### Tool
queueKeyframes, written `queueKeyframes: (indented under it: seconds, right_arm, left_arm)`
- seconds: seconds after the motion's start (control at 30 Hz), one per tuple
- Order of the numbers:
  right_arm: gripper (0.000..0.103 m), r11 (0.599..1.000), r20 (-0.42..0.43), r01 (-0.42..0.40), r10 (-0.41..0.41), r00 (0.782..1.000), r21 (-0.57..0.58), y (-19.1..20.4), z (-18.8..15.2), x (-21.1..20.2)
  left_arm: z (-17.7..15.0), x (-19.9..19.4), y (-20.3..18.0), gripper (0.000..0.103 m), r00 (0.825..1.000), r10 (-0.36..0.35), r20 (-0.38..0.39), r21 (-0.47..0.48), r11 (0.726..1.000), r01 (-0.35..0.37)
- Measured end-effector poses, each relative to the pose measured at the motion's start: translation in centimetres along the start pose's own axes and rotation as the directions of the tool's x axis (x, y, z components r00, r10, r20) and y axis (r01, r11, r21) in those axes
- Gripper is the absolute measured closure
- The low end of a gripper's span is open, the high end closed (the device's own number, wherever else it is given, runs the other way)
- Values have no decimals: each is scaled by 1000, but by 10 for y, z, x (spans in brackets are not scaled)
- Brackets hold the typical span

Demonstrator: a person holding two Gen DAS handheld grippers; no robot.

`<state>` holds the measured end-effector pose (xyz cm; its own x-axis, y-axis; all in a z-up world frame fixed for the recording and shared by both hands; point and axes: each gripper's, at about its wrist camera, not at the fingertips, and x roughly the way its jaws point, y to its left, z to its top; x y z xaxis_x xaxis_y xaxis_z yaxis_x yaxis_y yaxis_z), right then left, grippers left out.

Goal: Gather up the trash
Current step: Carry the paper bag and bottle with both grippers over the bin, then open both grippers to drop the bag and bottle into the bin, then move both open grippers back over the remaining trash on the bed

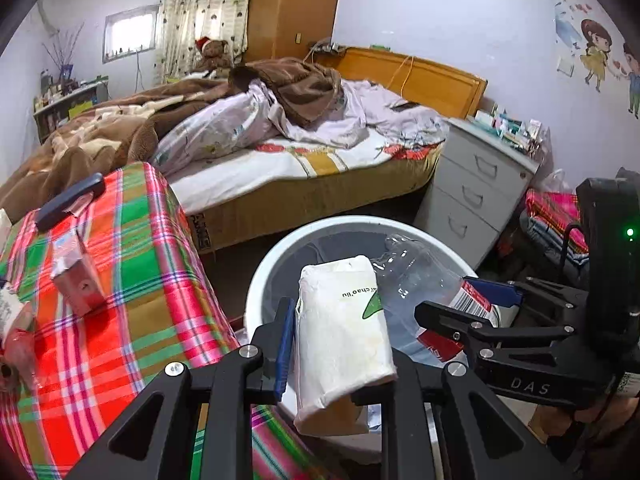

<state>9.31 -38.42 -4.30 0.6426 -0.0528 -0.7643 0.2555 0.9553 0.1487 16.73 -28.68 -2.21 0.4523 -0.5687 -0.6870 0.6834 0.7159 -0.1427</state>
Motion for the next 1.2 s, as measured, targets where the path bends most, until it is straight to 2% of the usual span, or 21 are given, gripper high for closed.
queueKeyframes:
  seconds: [0.1,0.17,0.23,0.3,0.5,0.83,1.2]
  right_arm:
    - [38,999,-1,37,-37,999,-3,-3,2,3]
    - [38,1000,-4,31,-31,1000,3,-7,3,5]
    - [38,1000,-12,26,-26,1000,9,-9,3,7]
    - [38,999,-4,49,-49,999,7,-9,4,8]
    - [37,998,1,57,-57,998,13,-10,3,4]
    - [37,999,38,51,-51,998,3,4,1,-12]
    - [37,999,112,26,-23,993,-22,35,-4,-34]
  left_arm:
    - [1,9,-2,81,1000,-8,-14,-5,1000,8]
    - [1,15,-3,81,1000,-17,-27,-4,1000,16]
    - [0,19,-2,75,999,-30,-40,-17,999,29]
    - [-1,23,-3,52,998,-32,-46,-20,999,31]
    - [-2,19,-1,51,999,-30,-42,-26,999,29]
    - [-9,-7,8,51,1000,-5,-17,-37,999,4]
    - [-25,-68,32,51,995,81,59,-69,995,-77]
